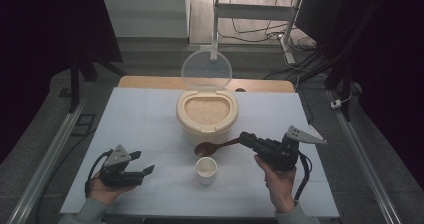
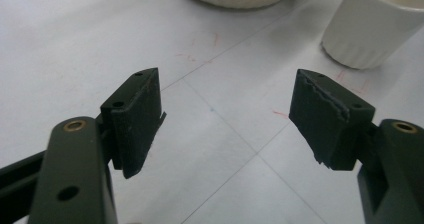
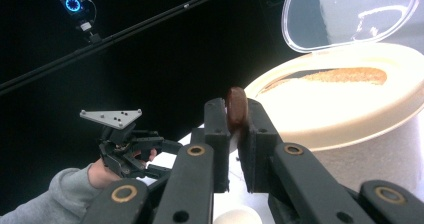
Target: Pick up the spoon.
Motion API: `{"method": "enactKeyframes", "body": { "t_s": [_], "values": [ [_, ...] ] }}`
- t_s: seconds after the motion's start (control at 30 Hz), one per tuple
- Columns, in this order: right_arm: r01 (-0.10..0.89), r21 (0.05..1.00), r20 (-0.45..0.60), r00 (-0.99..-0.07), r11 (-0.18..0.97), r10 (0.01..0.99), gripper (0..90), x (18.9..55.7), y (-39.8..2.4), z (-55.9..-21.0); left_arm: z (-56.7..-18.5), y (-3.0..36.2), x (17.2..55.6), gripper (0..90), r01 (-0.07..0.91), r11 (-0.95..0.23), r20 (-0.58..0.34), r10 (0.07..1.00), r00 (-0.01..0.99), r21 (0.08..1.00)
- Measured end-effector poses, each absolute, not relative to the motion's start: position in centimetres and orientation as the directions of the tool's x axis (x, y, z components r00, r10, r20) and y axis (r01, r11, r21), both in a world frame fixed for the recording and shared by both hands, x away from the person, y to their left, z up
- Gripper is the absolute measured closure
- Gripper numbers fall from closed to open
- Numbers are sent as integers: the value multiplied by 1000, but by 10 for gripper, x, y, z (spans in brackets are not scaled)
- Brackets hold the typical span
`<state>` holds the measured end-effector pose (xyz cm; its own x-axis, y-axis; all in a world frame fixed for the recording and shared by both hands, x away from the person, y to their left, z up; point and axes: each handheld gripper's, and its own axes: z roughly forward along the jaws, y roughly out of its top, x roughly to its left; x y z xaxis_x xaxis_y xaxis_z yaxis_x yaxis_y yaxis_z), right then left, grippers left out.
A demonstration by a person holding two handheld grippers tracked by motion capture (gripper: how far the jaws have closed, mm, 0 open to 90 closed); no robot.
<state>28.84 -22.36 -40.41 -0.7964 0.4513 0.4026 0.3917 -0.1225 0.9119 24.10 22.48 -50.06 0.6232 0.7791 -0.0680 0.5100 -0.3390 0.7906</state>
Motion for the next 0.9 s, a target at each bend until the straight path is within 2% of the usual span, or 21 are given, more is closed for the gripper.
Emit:
{"method": "enactKeyframes", "body": {
  "t_s": [0.9],
  "values": [
    [337,925,379,-799,-175,466,829,292,-237,-387,-506,229,243,271,529,-335,-78,786,613,780]
  ]
}}
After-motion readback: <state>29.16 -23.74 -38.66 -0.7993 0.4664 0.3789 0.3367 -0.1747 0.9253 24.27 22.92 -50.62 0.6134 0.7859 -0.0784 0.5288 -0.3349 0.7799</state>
